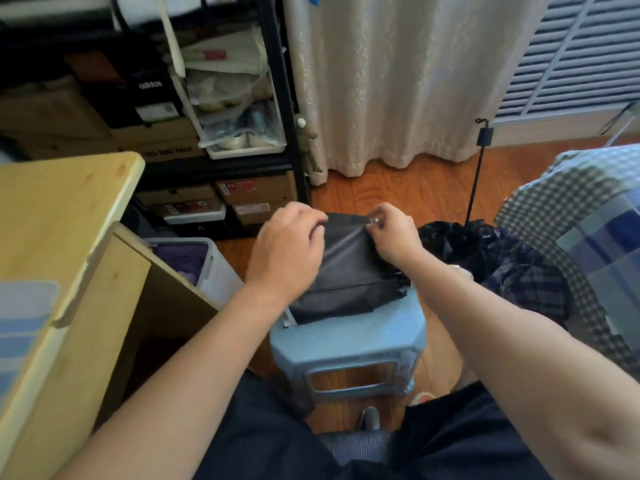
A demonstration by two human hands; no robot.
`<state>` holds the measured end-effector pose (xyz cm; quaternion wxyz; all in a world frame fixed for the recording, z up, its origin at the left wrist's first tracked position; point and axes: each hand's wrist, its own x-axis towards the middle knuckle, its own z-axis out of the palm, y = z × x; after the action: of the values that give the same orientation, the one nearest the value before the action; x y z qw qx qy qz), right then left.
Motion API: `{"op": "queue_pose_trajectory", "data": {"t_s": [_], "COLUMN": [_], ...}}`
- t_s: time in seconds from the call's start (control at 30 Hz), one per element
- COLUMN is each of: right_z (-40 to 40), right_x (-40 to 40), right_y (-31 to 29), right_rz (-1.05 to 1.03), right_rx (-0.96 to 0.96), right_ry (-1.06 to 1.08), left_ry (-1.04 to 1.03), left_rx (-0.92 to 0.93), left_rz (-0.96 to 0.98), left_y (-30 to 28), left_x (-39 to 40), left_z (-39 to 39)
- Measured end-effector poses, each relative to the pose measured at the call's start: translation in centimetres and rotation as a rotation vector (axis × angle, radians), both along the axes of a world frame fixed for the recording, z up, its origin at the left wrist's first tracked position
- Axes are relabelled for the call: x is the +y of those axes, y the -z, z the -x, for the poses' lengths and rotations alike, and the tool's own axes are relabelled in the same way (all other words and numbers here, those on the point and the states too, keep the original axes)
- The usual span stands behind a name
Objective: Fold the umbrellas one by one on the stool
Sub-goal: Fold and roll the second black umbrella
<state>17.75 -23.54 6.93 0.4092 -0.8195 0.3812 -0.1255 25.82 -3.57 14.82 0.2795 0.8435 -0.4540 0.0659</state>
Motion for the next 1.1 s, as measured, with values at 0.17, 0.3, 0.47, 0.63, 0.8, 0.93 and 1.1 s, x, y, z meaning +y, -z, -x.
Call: {"op": "queue_pose_trajectory", "data": {"t_s": [0.17, 0.3, 0.47, 0.63, 0.8, 0.93, 1.1], "right_z": [-1.4, 1.8, 11.6, 15.0, 14.3, 14.3, 14.3], "right_x": [0.1, -1.2, -3.5, -2.2, -1.3, -1.7, -1.6], "right_y": [1.7, 1.3, 1.2, 3.4, 2.6, 1.0, 0.0], "right_rz": [0.185, 0.295, -0.173, -0.878, -0.793, -0.712, -0.694], "right_rx": [0.186, 0.222, 0.133, -0.358, -0.359, -0.173, 0.155], "right_ry": [-0.082, -0.032, 0.083, 0.217, 0.263, 0.360, 0.424], "left_ry": [0.090, 0.096, 0.046, -0.265, -0.242, -0.256, -0.369], "left_rx": [-0.013, 0.038, 0.364, 0.729, 1.248, 1.293, 1.271], "left_rz": [-0.638, -0.742, -0.618, -0.212, 0.219, 0.174, -0.232], "left_y": [5.6, 6.9, 6.8, 7.9, 7.6, 7.0, 6.2], "left_x": [1.5, 1.3, 1.6, 5.4, 6.0, 6.5, 7.8], "left_z": [1.5, -0.5, -2.2, -1.4, -0.2, 0.5, 1.6]}}
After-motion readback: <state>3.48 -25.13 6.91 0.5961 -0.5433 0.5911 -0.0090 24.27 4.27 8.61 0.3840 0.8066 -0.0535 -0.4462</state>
